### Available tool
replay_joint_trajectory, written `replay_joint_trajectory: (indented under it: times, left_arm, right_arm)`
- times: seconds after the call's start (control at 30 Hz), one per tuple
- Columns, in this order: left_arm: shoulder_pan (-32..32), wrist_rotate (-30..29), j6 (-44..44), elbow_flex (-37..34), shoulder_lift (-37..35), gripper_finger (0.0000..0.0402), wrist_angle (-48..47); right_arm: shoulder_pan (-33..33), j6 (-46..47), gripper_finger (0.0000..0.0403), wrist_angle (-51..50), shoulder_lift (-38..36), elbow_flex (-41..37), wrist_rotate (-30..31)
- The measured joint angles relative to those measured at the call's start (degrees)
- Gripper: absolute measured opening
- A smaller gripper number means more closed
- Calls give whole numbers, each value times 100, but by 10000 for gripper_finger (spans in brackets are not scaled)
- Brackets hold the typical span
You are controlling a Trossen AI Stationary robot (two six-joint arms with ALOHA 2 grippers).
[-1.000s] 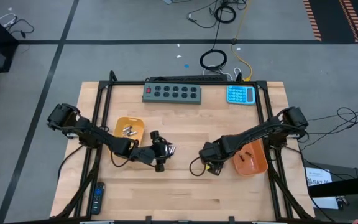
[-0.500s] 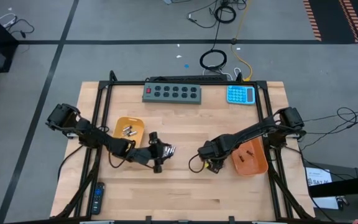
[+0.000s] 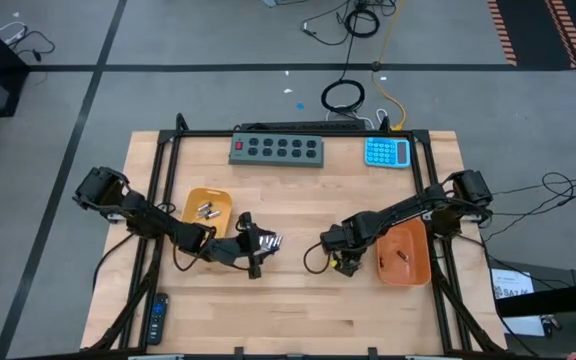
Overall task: Sort batteries
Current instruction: Put the black battery into the orange bin, then put the silver battery into the yellow bin
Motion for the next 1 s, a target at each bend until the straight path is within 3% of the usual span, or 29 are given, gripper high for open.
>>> replay_joint_trajectory:
  times: [0.1, 0.3, 0.43, 0.57, 0.67, 0.83, 0.9, 1.0]
  left_arm:
    - [0, -14, -42, 0, 0, 226, 300]
    - [-38, -23, -643, 47, -2, 226, 443]
    - [-213, -203, -780, 53, -5, 226, 347]
    - [-446, -586, -864, 59, -145, 226, 33]
    - [-657, -986, -894, 60, -500, 226, -504]
    - [-1205, -2293, -1041, 61, -1577, 226, -1897]
    - [-1358, -2397, -1055, 61, -1956, 226, -2206]
    - [-1329, -2018, -1200, 66, -2221, 226, -2399]
  right_arm:
    - [53, -6, 22, -207, -74, 154, 263]
    - [667, 928, 22, -1872, -885, 777, 1670]
    - [1379, 2132, 22, -2735, -1432, 491, 1905]
    - [1954, 3119, 28, -2708, -1885, -124, 1505]
    - [2269, 3668, 74, -2412, -2200, -403, 1445]
    - [2514, 4255, 173, -2564, -2339, -219, 1036]
    - [2525, 4316, 195, -2627, -2310, 68, 1189]
    - [2481, 3957, 201, -2597, -2019, 521, 1634]
